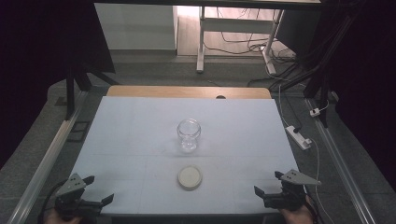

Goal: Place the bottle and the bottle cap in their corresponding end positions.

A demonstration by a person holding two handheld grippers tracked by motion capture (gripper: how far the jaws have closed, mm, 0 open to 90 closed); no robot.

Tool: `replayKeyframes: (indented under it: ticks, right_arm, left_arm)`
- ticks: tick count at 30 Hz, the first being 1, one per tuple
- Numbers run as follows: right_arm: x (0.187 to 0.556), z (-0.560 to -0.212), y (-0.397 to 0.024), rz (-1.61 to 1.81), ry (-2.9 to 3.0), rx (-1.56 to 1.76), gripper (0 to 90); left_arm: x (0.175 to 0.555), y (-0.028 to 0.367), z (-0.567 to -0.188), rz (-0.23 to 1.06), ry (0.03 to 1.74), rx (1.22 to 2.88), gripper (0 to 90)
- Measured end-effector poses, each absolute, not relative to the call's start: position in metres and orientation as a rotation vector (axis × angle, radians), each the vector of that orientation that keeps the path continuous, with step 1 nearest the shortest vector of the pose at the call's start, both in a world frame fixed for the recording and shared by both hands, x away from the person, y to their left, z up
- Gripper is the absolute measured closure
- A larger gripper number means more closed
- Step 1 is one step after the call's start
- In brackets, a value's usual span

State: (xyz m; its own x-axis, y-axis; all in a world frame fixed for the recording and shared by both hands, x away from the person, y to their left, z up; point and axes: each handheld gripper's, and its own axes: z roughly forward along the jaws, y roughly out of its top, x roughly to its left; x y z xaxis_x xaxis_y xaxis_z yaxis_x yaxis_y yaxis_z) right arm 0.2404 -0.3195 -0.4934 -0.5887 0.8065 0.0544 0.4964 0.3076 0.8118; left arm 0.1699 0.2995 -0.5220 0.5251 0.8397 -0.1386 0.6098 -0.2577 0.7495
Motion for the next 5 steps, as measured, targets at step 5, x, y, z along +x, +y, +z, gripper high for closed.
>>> replayKeyframes:
  ticks: [5]
  right_arm:
    - [0.2395, -0.4946, -0.3214, 1.164, 2.221, 1.186, 0.0]
  left_arm:
    - [0.1703, 0.3020, -0.5222, 0.353, 1.193, 1.961, 0.0]
